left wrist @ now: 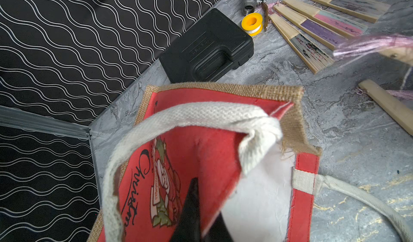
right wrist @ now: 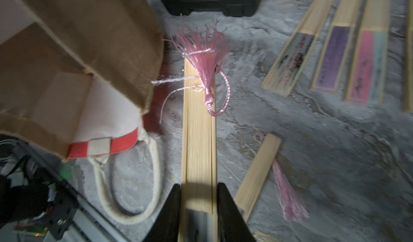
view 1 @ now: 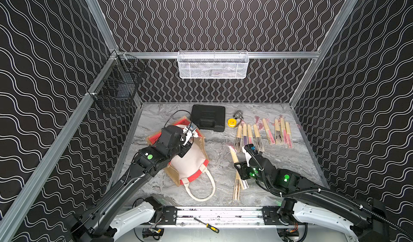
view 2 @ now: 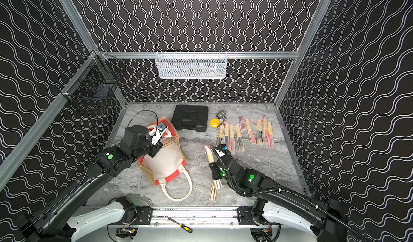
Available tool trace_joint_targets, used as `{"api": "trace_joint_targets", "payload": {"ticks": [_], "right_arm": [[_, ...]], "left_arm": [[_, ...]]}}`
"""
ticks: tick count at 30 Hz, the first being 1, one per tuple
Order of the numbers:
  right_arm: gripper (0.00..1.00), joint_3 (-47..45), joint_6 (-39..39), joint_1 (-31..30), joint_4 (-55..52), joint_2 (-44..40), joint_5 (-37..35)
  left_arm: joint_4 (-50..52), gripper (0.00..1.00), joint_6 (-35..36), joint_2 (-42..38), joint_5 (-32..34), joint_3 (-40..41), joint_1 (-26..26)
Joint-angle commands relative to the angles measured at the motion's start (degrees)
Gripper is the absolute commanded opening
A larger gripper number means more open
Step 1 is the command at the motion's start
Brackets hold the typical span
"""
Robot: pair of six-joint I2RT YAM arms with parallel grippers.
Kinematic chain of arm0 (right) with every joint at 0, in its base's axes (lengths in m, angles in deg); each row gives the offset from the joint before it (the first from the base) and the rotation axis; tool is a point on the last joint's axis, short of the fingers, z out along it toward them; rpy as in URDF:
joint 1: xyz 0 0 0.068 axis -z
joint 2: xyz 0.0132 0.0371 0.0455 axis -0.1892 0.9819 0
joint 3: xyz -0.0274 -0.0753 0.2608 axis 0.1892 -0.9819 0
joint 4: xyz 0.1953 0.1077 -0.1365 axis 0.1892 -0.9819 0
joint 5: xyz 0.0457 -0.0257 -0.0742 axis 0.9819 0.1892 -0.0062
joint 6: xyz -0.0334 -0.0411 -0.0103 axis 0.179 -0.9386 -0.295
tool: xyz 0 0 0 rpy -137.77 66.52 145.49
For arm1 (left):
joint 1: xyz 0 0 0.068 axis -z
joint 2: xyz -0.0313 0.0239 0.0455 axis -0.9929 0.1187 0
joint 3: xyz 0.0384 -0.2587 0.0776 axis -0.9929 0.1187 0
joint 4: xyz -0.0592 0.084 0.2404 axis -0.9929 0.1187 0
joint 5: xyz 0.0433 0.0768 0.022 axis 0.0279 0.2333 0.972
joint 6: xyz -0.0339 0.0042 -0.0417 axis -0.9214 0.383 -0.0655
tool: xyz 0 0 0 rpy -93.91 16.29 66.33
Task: Take out the folding fans from the tote bags
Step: Place the folding fan at the center of the board.
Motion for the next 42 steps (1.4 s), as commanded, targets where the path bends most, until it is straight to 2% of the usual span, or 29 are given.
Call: {"api": "trace_joint_targets", "payload": {"ticks": [1, 9, 15, 22, 25, 32, 36, 42], "right_arm": [[0.29, 0.0, 4.9, 1.5, -5.0, 1.9, -5.7], [0.29, -5.5, 13.6, 2.4, -4.6, 7.8, -9.1], [0.29, -7.7, 14.6, 4.1, -1.5, 12.2, -8.7], [0.29, -7.8, 14.5, 5.6, 3.4, 18.3, -5.0], [0.34, -7.4, 14.3, 5.7, 3.7, 19.2, -4.7], [0.58, -6.8, 14.2, 5.8, 1.5, 17.1, -4.8], [0.61, -5.7, 10.2, 5.8, 0.6, 12.4, -4.8], [0.6, -2.7, 2.5, 5.4, -2.0, 4.8, -7.2]], "left_arm": [[-1.2, 0.0, 0.3, 0.1, -0.1, 0.1, 0.1], [-1.2, 0.0, 0.3, -0.2, 0.0, 0.1, 0.1], [-1.2, 0.0, 0.2, -0.1, 0.0, 0.1, 0.1], [-1.1, 0.0, 0.3, 0.1, 0.1, 0.1, 0.1], [-1.3, 0.0, 0.3, 0.1, 0.1, 0.1, 0.0], [-1.0, 0.0, 0.2, 0.7, 0.1, -0.1, 0.1], [-1.0, 0.0, 0.3, 0.5, 0.4, 0.0, 0.1], [-0.9, 0.0, -0.1, 0.9, 0.0, -0.3, 0.1]]}}
